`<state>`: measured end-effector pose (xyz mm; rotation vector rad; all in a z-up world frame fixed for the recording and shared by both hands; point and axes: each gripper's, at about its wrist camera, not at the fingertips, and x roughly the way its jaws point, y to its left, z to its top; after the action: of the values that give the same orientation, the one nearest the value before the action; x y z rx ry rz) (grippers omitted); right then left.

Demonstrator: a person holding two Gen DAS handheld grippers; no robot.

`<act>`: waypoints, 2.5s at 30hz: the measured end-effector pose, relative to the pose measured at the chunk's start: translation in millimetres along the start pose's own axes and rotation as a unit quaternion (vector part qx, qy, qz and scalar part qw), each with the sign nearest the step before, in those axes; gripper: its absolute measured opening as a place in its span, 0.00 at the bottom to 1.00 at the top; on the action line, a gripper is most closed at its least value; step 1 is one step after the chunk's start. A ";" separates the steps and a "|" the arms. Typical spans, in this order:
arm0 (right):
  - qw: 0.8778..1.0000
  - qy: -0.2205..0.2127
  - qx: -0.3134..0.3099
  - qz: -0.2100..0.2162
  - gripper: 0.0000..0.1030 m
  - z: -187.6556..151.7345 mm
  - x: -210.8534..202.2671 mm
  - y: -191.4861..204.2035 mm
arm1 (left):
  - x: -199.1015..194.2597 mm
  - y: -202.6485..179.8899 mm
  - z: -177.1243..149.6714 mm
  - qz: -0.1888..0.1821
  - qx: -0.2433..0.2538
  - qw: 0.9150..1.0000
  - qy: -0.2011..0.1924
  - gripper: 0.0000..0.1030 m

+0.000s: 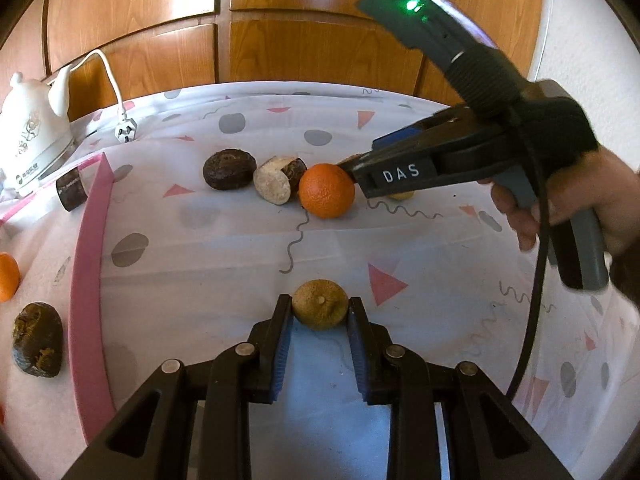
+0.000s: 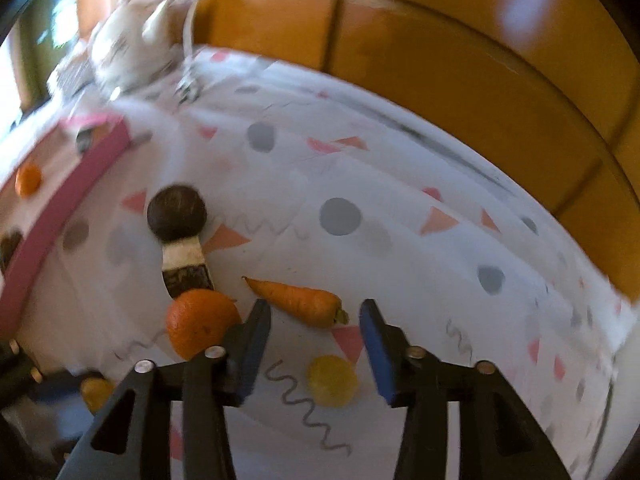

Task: Organize fruits
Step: 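Grasp the carrot with the right tool, then place the potato in the tray and open the left tool while the right tool holds the carrot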

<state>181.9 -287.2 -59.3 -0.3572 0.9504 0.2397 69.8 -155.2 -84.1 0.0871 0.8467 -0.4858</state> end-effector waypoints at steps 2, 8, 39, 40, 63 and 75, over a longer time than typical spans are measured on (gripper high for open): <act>0.999 0.012 -0.028 0.008 0.46 4.2 6.0 -0.7 | 0.2 1.3 0.4 -0.003 -0.003 1.000 0.000 0.27; 0.994 0.042 -0.091 0.038 0.48 19.1 23.3 -2.5 | 0.3 1.0 0.7 -0.004 -0.005 1.000 0.001 0.27; 0.961 0.028 0.274 -0.025 0.26 -114.8 -53.7 -84.0 | -4.2 1.8 5.4 -0.003 -0.001 1.000 0.031 0.26; 0.960 0.030 0.276 -0.020 0.27 -123.3 -54.1 -78.3 | -6.1 0.8 5.3 -0.003 0.000 0.999 0.034 0.26; 0.959 -0.030 0.268 -0.084 0.25 -139.4 -48.4 -39.5 | -106.0 154.5 19.2 0.173 -0.157 0.972 -0.042 0.26; 0.961 -0.033 0.252 -0.110 0.25 -137.5 -47.0 -30.7 | -116.6 181.7 1.3 0.212 -0.190 0.957 -0.051 0.26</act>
<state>63.5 -372.3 -87.4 0.0180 0.8640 -0.1955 86.3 49.7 -18.3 -0.1099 0.7792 0.0795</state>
